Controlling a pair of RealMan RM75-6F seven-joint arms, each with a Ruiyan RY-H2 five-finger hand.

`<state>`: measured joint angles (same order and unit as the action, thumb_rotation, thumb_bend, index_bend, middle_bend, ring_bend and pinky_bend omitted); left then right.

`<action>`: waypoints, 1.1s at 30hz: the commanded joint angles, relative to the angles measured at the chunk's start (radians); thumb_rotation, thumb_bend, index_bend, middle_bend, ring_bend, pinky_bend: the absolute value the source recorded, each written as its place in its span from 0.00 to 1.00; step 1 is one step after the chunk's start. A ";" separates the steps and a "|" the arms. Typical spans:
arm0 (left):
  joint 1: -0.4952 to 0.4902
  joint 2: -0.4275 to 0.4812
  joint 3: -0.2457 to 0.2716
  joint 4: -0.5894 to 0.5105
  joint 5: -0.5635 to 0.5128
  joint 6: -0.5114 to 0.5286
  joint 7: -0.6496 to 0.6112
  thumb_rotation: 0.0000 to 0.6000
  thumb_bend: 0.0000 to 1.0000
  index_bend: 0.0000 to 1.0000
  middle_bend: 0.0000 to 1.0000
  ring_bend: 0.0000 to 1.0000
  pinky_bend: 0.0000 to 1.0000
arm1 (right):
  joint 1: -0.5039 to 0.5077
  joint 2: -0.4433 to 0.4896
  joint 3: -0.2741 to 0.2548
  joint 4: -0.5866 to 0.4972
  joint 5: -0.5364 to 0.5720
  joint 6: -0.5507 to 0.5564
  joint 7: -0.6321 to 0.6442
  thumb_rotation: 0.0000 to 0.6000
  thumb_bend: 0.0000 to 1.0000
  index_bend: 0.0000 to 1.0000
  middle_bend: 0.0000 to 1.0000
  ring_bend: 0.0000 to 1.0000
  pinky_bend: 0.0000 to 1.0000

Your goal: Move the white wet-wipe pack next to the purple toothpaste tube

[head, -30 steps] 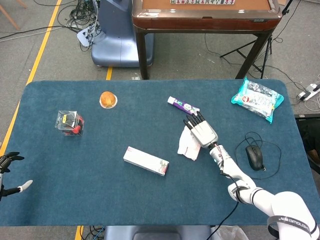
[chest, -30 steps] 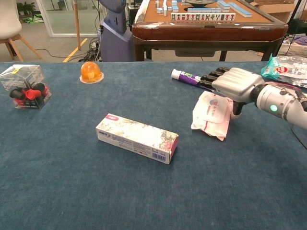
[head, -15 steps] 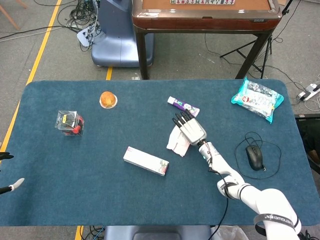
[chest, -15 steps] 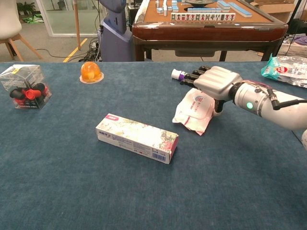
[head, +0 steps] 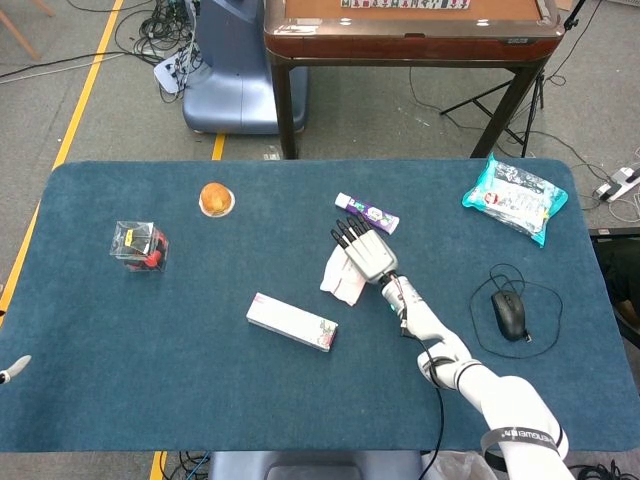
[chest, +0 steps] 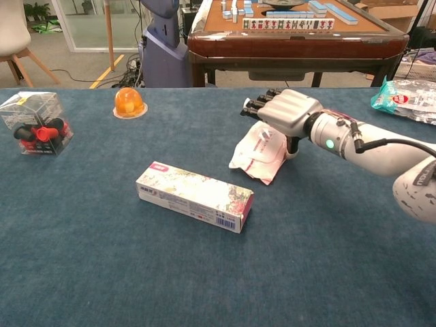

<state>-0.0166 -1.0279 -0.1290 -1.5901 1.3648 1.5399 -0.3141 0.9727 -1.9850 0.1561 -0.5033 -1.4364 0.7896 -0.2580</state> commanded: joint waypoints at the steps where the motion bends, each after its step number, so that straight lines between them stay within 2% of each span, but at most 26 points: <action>1: 0.002 0.001 -0.001 -0.001 -0.003 -0.001 0.000 1.00 0.06 0.32 0.27 0.22 0.43 | 0.007 -0.008 -0.002 0.016 -0.005 0.010 0.012 1.00 0.00 0.00 0.00 0.00 0.00; 5: 0.004 0.007 0.001 -0.005 -0.003 -0.006 0.002 1.00 0.06 0.33 0.27 0.22 0.43 | 0.015 -0.017 0.002 0.036 -0.004 0.020 0.031 1.00 0.00 0.00 0.00 0.00 0.00; 10: -0.003 0.020 0.015 -0.025 0.001 -0.040 0.018 1.00 0.06 0.42 0.28 0.23 0.43 | 0.030 -0.031 0.012 0.062 0.005 0.016 0.042 1.00 0.00 0.00 0.00 0.00 0.00; 22: -0.009 0.017 0.019 -0.038 0.009 -0.050 0.043 1.00 0.06 0.42 0.29 0.23 0.43 | 0.070 -0.072 0.020 0.109 0.010 0.008 0.068 1.00 0.00 0.00 0.00 0.00 0.00; 27: -0.010 0.016 0.023 -0.038 0.021 -0.048 0.044 1.00 0.06 0.41 0.29 0.23 0.43 | 0.048 -0.038 0.008 0.065 -0.002 0.062 0.057 1.00 0.00 0.00 0.00 0.00 0.00; 33: -0.011 0.011 0.034 -0.052 0.057 -0.036 0.057 1.00 0.06 0.42 0.29 0.23 0.43 | 0.004 0.072 0.032 -0.091 0.019 0.136 0.007 1.00 0.00 0.00 0.00 0.00 0.00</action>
<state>-0.0270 -1.0163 -0.0977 -1.6391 1.4189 1.5034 -0.2606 0.9998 -1.9635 0.1762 -0.5286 -1.4287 0.8937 -0.2259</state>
